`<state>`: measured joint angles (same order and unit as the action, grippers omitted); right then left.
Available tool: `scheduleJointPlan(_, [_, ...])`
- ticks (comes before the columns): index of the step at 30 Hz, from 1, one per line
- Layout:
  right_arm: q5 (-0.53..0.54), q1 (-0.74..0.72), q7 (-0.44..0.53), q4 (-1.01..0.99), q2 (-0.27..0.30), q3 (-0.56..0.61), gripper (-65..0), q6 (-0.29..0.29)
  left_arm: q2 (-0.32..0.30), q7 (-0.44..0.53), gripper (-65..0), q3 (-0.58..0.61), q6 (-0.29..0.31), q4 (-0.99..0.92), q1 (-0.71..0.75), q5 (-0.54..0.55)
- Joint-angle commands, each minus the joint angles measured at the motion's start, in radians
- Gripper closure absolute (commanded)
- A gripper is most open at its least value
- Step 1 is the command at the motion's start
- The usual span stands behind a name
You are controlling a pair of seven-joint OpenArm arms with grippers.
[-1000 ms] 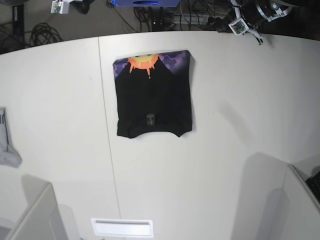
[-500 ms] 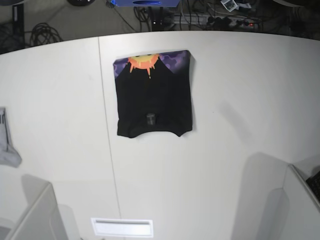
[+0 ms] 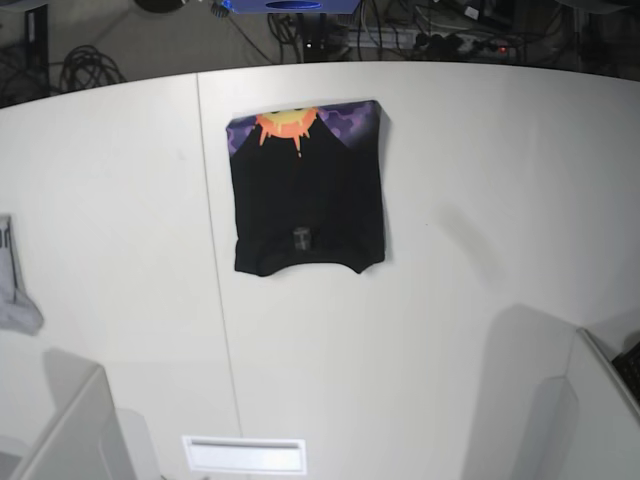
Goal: Fold the T-shirt properly
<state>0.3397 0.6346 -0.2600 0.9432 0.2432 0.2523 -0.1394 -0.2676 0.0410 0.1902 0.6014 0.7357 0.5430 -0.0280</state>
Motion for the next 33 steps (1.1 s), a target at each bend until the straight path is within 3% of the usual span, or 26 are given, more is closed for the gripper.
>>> scheduleJointPlan(1, [0.005, -0.017, -0.011, -0.036, 0.011, 0.032, 0.0, -0.004, 0.008, 0.007, 0.0, -0.001, -0.008, -0.026, -0.001, -0.002])
scheduleJointPlan(6, [0.005, -0.155, 0.064, -0.273, 0.012, 0.2, 0.0, -0.004, 0.093, 0.009, 0.0, -0.002, -0.018, -0.249, -0.125, 0.004])
scheduleJointPlan(11, [0.005, -0.25, 0.308, -0.531, -0.043, 0.304, 0.0, -0.004, 0.167, 0.01, 0.0, 0.002, -0.018, -0.463, -0.257, -0.002])
scheduleJointPlan(14, [0.005, -0.307, 0.469, -0.697, -0.097, 0.305, 0.0, -0.002, 0.175, 0.01, 0.0, 0.001, -0.018, -0.503, -0.297, 0.004])
scheduleJointPlan(17, [0.008, -0.327, 0.558, -0.775, -0.127, 0.305, 0.0, -0.001, 0.175, 0.01, 0.0, 0.001, -0.018, -0.505, -0.304, -0.002])
scheduleJointPlan(26, [0.009, -0.325, 0.572, -0.774, -0.13, 0.305, 0.0, 0.001, 0.166, 0.023, 0.0, -0.004, -0.019, -0.503, -0.297, 0.004])
scheduleJointPlan(33, [0.009, -0.327, 0.572, -0.774, -0.13, 0.305, 0.0, 0.001, 0.166, 0.193, 0.0, 0.001, -0.019, -0.512, -0.263, -0.002])
